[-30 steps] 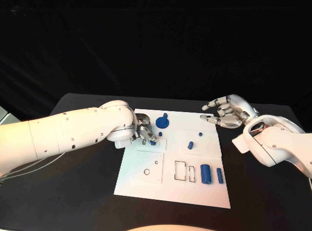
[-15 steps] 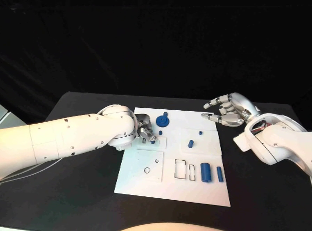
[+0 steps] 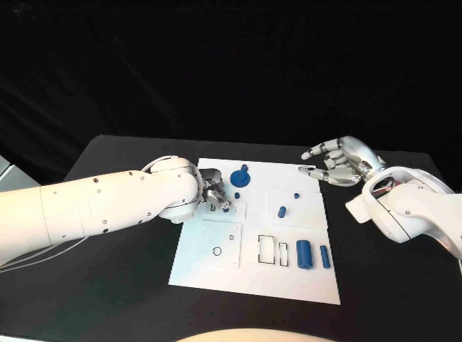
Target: Assemble the parts on the task board
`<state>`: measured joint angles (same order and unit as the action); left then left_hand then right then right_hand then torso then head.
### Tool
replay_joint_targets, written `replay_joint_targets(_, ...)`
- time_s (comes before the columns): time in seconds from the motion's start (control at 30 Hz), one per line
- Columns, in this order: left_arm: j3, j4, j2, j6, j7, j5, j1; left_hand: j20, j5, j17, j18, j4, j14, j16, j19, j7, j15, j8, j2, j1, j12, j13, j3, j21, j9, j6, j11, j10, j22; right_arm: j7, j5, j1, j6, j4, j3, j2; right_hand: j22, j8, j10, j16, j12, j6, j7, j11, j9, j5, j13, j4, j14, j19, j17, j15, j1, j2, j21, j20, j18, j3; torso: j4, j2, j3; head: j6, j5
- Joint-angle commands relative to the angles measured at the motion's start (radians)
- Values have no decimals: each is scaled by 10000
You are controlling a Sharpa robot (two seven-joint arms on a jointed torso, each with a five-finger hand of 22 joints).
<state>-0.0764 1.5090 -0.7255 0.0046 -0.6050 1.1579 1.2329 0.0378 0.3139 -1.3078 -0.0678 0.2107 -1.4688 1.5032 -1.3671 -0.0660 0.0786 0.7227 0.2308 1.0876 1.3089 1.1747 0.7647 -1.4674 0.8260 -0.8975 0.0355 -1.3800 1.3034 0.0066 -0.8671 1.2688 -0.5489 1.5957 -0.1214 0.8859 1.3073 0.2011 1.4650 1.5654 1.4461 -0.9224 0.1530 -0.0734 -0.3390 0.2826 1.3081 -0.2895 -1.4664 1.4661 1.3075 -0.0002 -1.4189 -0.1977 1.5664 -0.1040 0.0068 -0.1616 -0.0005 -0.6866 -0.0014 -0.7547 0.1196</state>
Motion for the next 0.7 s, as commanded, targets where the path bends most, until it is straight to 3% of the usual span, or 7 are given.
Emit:
replay_joint_targets(0.03, 4, 55, -10, 121, 25, 99, -6, 11, 56, -1092, 77, -2036, -650, 24, -51, 296, 73, 30, -109, -6, 42, -1, 1986, -60, 154, -343, -3, -76, 7, 124, -94, -7, 86, 6, 1, 6, 2634, 37, 27, 54, -24, 52, 22, 10, 18, 39, 1620, 14, -1044, 1047, 2633, 3, 54, -31, 44, -2, -68, -54, 7, -1, -4, -32, 5)
replay_joint_targets(0.7, 3, 53, -61, 333, -7, 128, -20, 5, 81, -1090, 83, -2054, -651, 24, -69, 302, 79, 25, -104, -26, 1, -58, 2024, -70, 154, -361, 4, -59, 32, 122, -47, -9, 137, -10, 1, -2, 2634, 45, 28, 54, -23, 46, 22, 11, 21, 54, 1620, 13, -1044, 1047, 2633, 3, 72, -28, 44, -2, -68, -64, -6, -1, 2, -35, 25)
